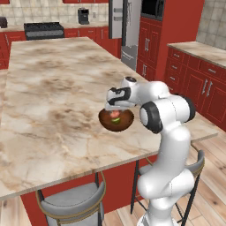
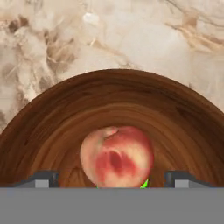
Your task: Retrieve the kiwi and peach from the fridge and place them into the bowl on the dining table.
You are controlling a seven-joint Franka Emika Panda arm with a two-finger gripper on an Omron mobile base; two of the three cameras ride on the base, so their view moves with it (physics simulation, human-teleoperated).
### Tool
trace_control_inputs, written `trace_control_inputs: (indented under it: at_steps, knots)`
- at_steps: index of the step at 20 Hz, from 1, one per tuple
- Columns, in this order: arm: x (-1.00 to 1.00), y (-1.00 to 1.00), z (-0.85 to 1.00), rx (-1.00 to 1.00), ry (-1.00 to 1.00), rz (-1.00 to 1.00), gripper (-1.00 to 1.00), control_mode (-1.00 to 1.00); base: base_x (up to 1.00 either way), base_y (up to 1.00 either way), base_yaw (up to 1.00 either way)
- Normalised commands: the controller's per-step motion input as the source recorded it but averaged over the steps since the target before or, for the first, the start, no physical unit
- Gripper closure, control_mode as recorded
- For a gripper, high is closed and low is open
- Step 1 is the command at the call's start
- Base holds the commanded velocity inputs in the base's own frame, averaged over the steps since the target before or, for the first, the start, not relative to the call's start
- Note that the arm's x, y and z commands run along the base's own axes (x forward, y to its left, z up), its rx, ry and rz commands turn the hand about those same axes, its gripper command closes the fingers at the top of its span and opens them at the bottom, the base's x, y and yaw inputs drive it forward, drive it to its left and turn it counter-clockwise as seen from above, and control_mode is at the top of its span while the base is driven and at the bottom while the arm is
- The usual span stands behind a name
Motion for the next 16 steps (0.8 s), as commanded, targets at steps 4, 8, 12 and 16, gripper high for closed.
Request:
trace_control_inputs:
  at_steps: [4,8,12,16]
  knots:
    - [-0.74,-0.01,0.84,0.0,-0.11,0.0,-1.0,-1.0,0.0,0.0,0.0]
    - [-1.0,-0.2,1.0,0.0,-0.23,0.0,-1.0,-1.0,0.0,0.0,0.0]
    - [-1.0,-0.31,1.0,0.0,-0.34,0.0,-1.0,-1.0,0.0,0.0,0.0]
    - [-1.0,-0.26,1.0,0.0,-0.34,0.0,-1.0,-1.0,0.0,0.0,0.0]
